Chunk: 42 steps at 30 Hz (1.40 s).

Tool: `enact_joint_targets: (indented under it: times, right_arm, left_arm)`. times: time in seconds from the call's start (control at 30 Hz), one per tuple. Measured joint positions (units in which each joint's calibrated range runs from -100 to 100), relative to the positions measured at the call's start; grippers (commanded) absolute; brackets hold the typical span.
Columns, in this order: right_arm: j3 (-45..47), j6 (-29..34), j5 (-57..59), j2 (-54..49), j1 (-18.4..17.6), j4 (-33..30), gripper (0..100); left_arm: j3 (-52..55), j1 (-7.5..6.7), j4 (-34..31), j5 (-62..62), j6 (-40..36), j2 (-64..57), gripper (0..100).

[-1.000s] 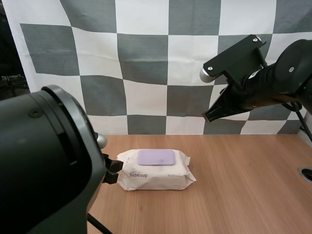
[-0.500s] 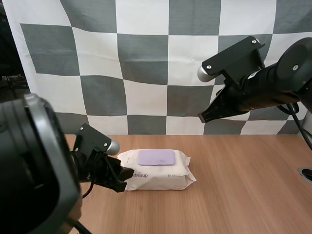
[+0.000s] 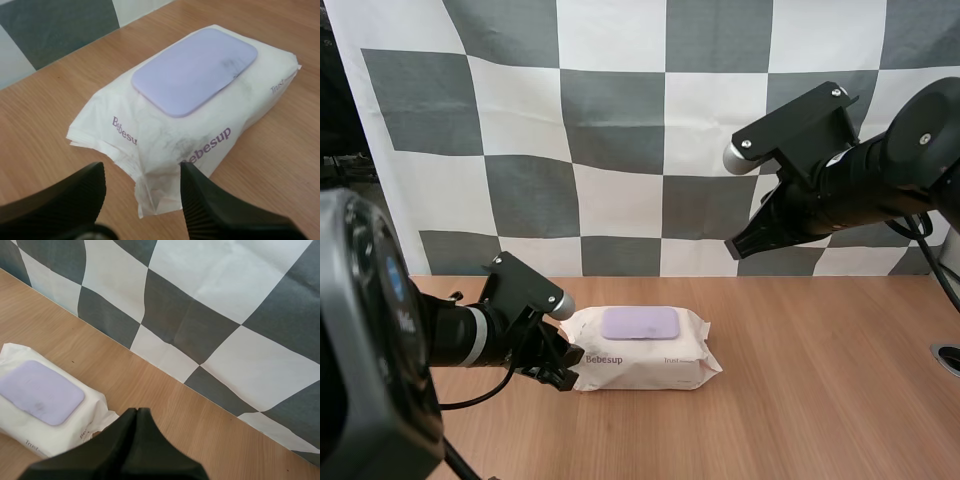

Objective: Open the wet wipes lid

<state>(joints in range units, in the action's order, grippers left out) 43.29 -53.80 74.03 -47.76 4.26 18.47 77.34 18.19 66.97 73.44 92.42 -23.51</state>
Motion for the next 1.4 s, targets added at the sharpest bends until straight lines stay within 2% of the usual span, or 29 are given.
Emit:
enact_joint_targets:
  times: [0.33,0.6,0.7,0.87,0.97,1.0,1.07,1.17,1.23,1.4]
  right_arm:
    - [0.00,-0.13,0.00,0.00,0.00,0.00,0]
    - [0.00,-0.13,0.00,0.00,0.00,0.00,0]
    - [0.00,-0.13,0.00,0.00,0.00,0.00,0]
    - [0.00,-0.13,0.00,0.00,0.00,-0.30,0]
    - [0.00,-0.13,0.16,0.00,0.00,-0.84,0]
    - [0.00,-0.13,0.16,0.00,0.00,-0.84,0]
    - [0.00,-0.13,0.16,0.00,0.00,-0.84,0]
    - [0.00,-0.13,0.16,0.00,0.00,-0.84,0]
    - [0.00,-0.13,0.74,0.00,0.00,-1.46,0]
    - [0.00,-1.17,4.60,0.17,0.00,-3.39,0]
  left_arm:
    - [-2.46,0.00,0.04,5.27,0.00,11.08,75]
    - [-4.72,-0.03,0.07,9.91,0.00,13.83,75]
    - [-4.72,-2.23,0.07,10.94,0.00,16.10,75]
    - [-4.72,-6.50,0.19,0.66,0.00,17.81,75]
    - [-5.07,-7.38,0.07,-4.75,0.00,17.81,74]
    - [-5.17,-7.38,0.07,-5.60,0.00,17.81,71]
    - [-5.34,-7.38,0.58,-6.50,0.00,17.69,57]
    - [-5.34,-7.38,1.48,-5.85,0.00,17.69,19]
    - [-5.34,-7.38,1.48,-5.01,0.00,17.69,0]
    - [-5.34,-7.38,-0.05,1.36,0.00,17.69,0]
